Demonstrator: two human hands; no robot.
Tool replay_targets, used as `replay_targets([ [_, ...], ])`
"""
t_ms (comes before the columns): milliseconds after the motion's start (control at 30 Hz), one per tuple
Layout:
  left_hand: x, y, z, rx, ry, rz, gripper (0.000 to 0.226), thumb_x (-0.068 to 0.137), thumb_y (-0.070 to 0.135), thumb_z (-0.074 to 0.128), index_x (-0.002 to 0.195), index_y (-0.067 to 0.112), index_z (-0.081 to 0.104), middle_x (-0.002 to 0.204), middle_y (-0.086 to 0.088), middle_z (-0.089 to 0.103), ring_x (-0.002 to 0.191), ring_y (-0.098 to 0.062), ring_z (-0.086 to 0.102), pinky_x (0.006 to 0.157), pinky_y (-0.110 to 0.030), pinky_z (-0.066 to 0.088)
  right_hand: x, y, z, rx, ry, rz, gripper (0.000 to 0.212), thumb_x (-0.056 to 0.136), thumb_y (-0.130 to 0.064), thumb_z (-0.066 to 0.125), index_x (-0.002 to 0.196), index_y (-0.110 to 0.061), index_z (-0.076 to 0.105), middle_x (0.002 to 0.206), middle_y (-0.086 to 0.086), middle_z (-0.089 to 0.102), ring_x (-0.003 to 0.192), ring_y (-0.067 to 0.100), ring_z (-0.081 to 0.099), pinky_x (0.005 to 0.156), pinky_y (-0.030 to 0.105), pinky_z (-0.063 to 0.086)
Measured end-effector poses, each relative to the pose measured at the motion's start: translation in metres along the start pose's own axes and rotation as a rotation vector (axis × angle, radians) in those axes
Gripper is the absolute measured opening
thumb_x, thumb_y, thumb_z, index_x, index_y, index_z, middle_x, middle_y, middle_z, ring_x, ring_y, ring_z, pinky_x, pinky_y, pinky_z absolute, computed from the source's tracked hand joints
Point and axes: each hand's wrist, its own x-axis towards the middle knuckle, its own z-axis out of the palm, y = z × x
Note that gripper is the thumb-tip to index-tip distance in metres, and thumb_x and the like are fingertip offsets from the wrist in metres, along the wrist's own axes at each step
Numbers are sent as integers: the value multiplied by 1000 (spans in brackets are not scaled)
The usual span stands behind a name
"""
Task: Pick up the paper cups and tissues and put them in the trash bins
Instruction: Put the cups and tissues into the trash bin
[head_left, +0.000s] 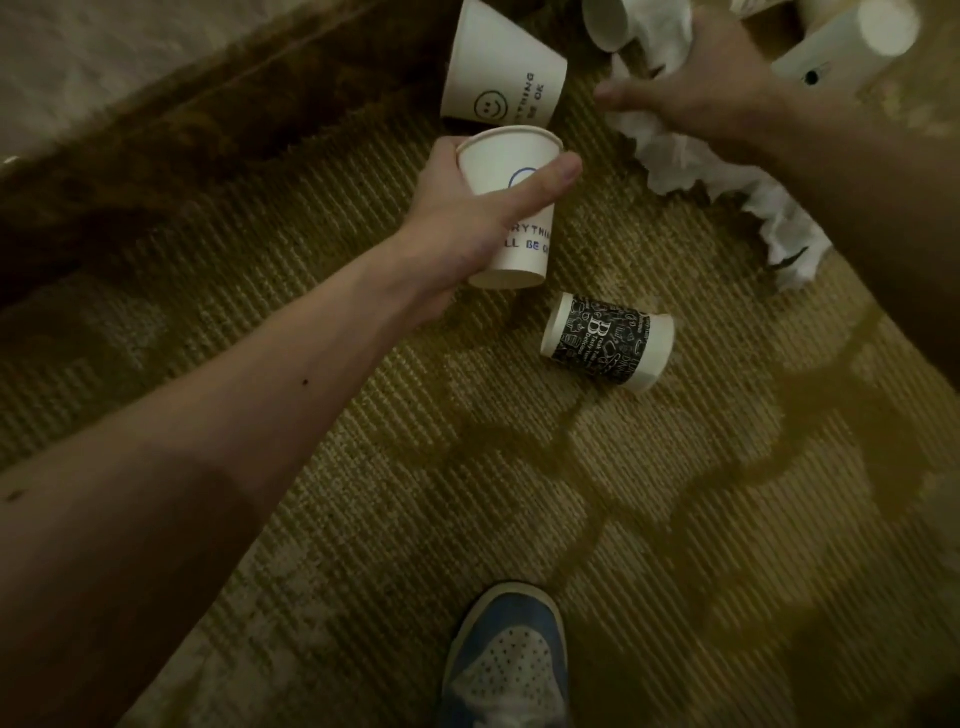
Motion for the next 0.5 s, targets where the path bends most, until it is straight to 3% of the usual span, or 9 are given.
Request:
replay_targets([
  [33, 0, 0, 1, 3, -5, 2, 78, 67, 43, 87, 128, 23, 42, 115, 0, 62, 98, -16, 69, 80, -40, 61, -5, -6, -5, 34, 24, -5, 79, 77, -52, 75, 139, -16, 42, 122, -11, 50, 105, 2, 45, 57, -1, 40],
  [100, -1, 1, 5, 1, -17, 10, 80, 66, 42, 87, 128, 22, 42, 116, -1, 62, 100, -17, 68, 80, -40, 61, -12, -14, -18, 33, 74, 7, 75, 76, -58, 73, 133, -16, 47, 109, -14, 50, 91, 0, 49, 44, -1, 36],
  [167, -3, 2, 9, 4, -26, 17, 85, 61, 45, 87, 129, 21, 42, 117, -2, 61, 101, -17, 68, 81, -40, 60, -14, -16, -30, 58, 64, 68, 70, 76, -61, 70, 130, -20, 53, 106, -15, 55, 86, -1, 54, 58, 7, 44],
  [233, -4, 3, 15, 1, -38, 22, 91, 55, 49, 86, 129, 21, 42, 116, -2, 61, 100, -16, 68, 81, -40, 61, -19, -16, -42, 129, 45, 130, 60, 81, -54, 69, 131, -23, 54, 112, -14, 59, 95, 1, 59, 75, 17, 50],
  [333, -4, 2, 22, 1, -61, 26, 91, 53, 51, 87, 127, 23, 43, 117, -2, 61, 101, -18, 68, 82, -41, 60, -32, -14, -55, 227, 21, 129, 41, 91, -32, 66, 128, -15, 55, 111, -6, 65, 85, 1, 67, 68, 19, 57],
  [400, -5, 1, 26, 5, -76, 23, 92, 50, 53, 86, 126, 24, 44, 118, -2, 61, 102, -19, 67, 84, -42, 59, -41, -13, -58, 361, -39, 96, 25, 94, -14, 62, 117, -8, 54, 101, 1, 64, 78, 6, 68, 70, 28, 61],
  [500, -4, 0, 30, 3, -85, 30, 95, 45, 53, 85, 126, 23, 44, 116, -1, 62, 100, -17, 68, 81, -41, 60, -47, -7, -58, 357, -113, 85, 11, 96, -7, 57, 106, -6, 52, 84, 3, 60, 64, 5, 62, 59, 18, 52],
])
